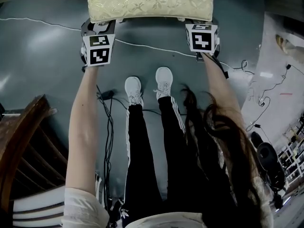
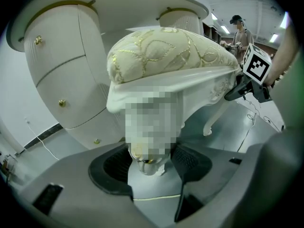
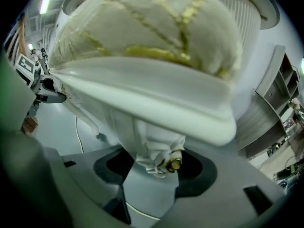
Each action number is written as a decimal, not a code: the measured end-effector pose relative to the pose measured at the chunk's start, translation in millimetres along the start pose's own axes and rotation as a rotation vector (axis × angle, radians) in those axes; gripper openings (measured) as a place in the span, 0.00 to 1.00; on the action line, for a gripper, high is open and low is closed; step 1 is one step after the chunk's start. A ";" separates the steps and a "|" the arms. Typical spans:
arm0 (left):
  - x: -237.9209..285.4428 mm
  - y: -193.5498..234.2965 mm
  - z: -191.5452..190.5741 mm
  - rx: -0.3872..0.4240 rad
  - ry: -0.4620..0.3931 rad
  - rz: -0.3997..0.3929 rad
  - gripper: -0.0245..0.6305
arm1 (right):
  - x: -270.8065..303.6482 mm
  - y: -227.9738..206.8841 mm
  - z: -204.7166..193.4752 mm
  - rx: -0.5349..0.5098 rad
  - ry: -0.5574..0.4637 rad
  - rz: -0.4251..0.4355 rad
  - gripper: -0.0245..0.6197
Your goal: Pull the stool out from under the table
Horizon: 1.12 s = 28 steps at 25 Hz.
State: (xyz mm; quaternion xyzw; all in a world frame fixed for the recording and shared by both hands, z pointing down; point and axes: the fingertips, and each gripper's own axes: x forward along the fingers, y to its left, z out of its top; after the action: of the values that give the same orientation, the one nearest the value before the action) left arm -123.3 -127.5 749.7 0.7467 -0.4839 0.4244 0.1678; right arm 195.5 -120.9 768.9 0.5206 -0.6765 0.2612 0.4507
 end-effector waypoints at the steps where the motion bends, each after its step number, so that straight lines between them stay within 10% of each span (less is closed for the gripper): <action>1: -2.0 -0.6 -1.5 -0.004 0.009 -0.002 0.45 | -0.9 1.3 -0.7 -0.002 0.007 0.006 0.46; 28: -16.4 -2.1 -6.8 -0.014 0.160 -0.058 0.45 | -7.4 9.1 -14.4 -0.017 0.154 0.061 0.45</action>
State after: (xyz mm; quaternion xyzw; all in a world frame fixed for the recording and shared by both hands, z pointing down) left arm -127.5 -112.5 740.9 0.7229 -0.4502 0.4742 0.2234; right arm 192.3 -102.6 770.0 0.4745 -0.6574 0.3083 0.4976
